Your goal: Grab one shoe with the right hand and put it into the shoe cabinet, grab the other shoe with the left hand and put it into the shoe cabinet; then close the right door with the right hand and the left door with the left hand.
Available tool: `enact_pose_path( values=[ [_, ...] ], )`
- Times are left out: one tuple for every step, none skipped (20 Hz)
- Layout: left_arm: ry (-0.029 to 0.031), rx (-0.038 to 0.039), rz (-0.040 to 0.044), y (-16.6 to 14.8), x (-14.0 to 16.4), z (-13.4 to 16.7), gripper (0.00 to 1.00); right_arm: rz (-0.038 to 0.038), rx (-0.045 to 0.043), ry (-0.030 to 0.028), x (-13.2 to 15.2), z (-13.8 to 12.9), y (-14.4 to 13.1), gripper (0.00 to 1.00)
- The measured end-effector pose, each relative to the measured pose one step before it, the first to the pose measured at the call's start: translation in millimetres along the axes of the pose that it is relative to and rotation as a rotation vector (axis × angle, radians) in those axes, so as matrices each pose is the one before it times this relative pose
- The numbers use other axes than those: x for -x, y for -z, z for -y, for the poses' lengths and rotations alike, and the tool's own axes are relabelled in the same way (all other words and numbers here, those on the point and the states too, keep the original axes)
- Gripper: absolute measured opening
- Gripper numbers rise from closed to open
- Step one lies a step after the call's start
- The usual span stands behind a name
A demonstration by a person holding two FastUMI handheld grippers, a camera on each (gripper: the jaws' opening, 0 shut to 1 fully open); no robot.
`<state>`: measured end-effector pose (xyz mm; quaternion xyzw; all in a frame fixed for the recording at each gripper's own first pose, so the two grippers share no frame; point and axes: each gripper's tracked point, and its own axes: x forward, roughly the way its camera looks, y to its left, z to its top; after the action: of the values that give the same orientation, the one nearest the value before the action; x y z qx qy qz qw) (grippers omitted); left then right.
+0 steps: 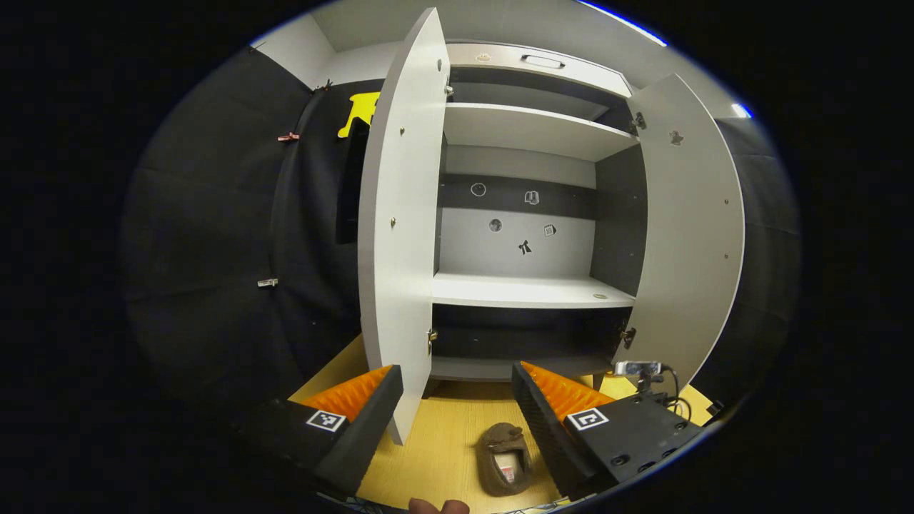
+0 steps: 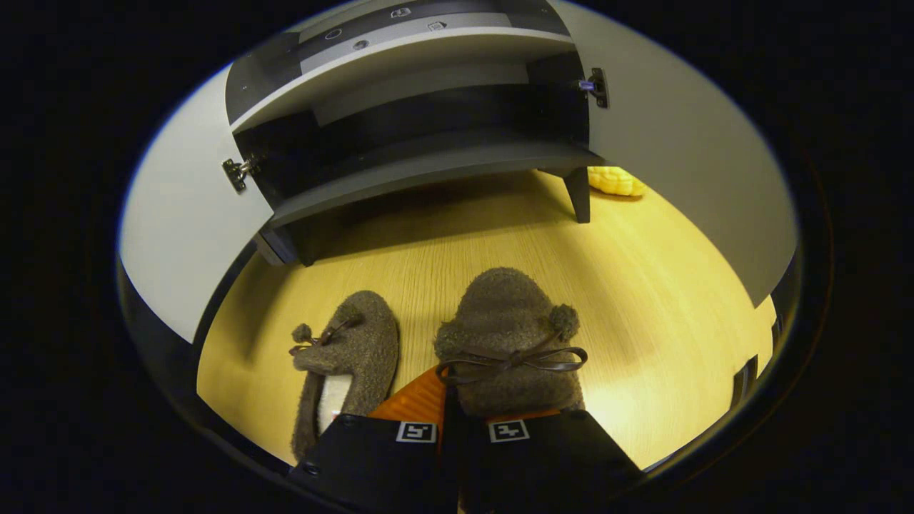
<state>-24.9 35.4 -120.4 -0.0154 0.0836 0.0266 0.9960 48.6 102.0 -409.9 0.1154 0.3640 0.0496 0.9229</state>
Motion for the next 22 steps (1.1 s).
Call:
enact_pose_path(
  values=[
    [0.00223, 0.00371, -0.0021, 1.05, 1.3, 0.78, 0.96, 0.01366, -0.01077, -0.0091, 12.88, -2.23, -9.37, 0.12],
    [0.00308, 0.00474, -0.00037, -0.71, 1.4, 0.23, 0.96, 0.01353, -0.00416, -0.00949, 12.58, -2.56, -10.84, 0.12],
    [0.00219, 0.00172, -0.00138, 1.18, 2.24, 0.44, 0.96, 0.01446, 0.00229, -0.01076, 13.72, -2.34, -11.63, 0.12],
    [0.003, -0.00025, -0.00102, 0.36, 1.18, 0.24, 0.96, 0.01425, 0.00783, -0.01175, 13.75, -3.71, -12.81, 0.12],
    [0.00357, -0.00199, 0.00016, -0.36, 1.75, 0.55, 0.96, 0.01219, 0.01017, -0.00953, 14.02, -3.11, -14.28, 0.12],
    [0.00043, -0.00348, 0.0008, -0.16, 0.97, -0.43, 0.96, 0.01205, 0.01077, -0.00633, 14.38, -4.39, -16.65, 0.12],
    [0.00244, -0.00262, 0.00108, 0.25, 1.39, -0.22, 0.96, 0.01382, 0.00371, -0.00371, 11.33, -3.25, -16.19, 0.12],
    [0.00422, -0.00092, 0.00071, 0.18, 0.38, 1.0, 0.96, 0.02245, 0.00153, -0.00609, 12.66, -6.38, -21.61, 0.12],
    [0.00275, 0.00013, -0.00022, 0.03, 1.18, 0.7, 0.96, 0.0226, 0.00883, -0.0042, 10.85, -4.62, -21.83, 0.12],
    [0.00171, 0.00133, 0.00125, -0.6, 0.44, -0.37, 0.96, 0.0213, 0.01477, 0.00056, 8.04, -3.65, -21.02, 0.12],
    [0.00147, 0.00251, 0.00167, 0.15, -0.03, 0.63, 0.96, 0.01775, 0.01956, 0.00343, 6.5, -3.8, -21.02, 0.12],
    [0.002, 0.00258, 0.00206, -1.0, -0.27, 0.74, 0.96, 0.01848, 0.02095, 0.00493, 7.1, -2.69, -23.48, 0.12],
    [0.0013, 0.00163, 0.00118, -0.4, 0.01, 0.64, 0.96, 0.01861, 0.01401, 0.00338, 5.1, -3.98, -22.25, 0.12],
    [0.00164, 0.00215, 0.00224, -0.82, 0.23, 0.52, 0.96, 0.01601, 0.00992, 0.00046, 1.1, -4.2, -21.01, 0.12],
    [0.00505, 0.00393, 0.00309, -1.85, 0.02, 1.53, 0.96, 0.01228, 0.0062, -0.00586, -2.29, -4.81, -20.22, 0.12],
    [0.00466, 0.00253, 0.00228, -0.94, -0.67, 1.75, 0.96, 0.01726, 0.00065, -0.00913, -5.4, -3.85, -20.09, 0.12],
    [0.00528, 0.00118, 0.00181, -1.66, -0.76, 1.42, 0.96, 0.01305, -0.00748, -0.00661, -8.72, -3.61, -19.46, 0.12],
    [0.0065, -0.00068, 0.00219, -1.65, -0.95, 1.78, 0.96, 0.00765, -0.00018, -0.00707, -14.45, -3.83, -14.44, 0.12],
    [0.00413, -0.00198, 0.00354, -1.26, -0.29, 1.76, 0.96, 0.01134, 0.00171, -0.00328, -13.36, -2.68, -14.65, 0.12],
    [0.00783, -0.00262, 0.00335, -0.68, -1.13, 1.81, 0.96, 0.00624, -0.00379, -0.00353, -10.14, -0.42, -13.22, 0.12],
    [0.00168, -0.00378, 0.0037, -1.56, -0.56, 0.33, 0.96, 0.01093, -0.00843, -0.00161, -13.24, -0.27, -12.2, 0.12],
    [-0.00183, -0.00351, 0.00251, -0.2, -0.17, -0.68, 0.96, 0.00238, -0.00898, 0.00028, -13.72, -0.27, -6.13, 0.12]
  ],
)
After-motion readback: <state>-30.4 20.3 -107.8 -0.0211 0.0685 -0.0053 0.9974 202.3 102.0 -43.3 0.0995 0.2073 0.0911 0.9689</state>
